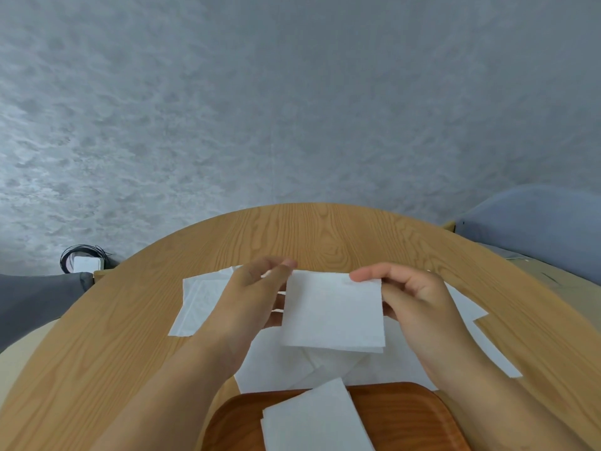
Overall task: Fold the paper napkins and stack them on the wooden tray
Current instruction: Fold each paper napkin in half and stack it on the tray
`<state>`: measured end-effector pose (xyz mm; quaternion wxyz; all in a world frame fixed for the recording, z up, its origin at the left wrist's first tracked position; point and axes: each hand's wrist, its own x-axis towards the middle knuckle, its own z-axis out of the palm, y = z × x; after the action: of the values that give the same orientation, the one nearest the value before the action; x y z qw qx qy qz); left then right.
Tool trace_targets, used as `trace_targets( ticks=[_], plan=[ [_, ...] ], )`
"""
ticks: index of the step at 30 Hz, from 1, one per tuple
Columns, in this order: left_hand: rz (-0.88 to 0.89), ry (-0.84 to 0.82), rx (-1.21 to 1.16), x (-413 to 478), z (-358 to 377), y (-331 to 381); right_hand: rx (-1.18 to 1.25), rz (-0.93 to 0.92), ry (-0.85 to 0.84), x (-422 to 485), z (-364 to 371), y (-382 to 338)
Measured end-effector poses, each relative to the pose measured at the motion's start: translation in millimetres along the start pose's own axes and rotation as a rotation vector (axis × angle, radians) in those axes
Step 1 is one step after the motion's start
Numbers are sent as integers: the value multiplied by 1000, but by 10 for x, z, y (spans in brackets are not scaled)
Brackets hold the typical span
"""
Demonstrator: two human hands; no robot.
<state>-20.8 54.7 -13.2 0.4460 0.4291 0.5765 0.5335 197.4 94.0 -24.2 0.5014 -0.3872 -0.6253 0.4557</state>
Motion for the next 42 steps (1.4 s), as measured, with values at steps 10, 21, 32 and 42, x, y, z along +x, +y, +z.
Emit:
trace_targets(
  ticks=[10,21,32,42],
  plan=[
    [115,-71,128,-33,-13,-11,81,-16,-34,-13,3,-61],
    [120,-137,114,-4,-53,-6,-2,-13,27,-13,11,14],
    [41,-389,240,-71,-182,62,-83,224,-375,-91,-6,-126],
    [16,-522,466,-77,-133,62,-149,319,-669,-163,-40,-190]
  ],
)
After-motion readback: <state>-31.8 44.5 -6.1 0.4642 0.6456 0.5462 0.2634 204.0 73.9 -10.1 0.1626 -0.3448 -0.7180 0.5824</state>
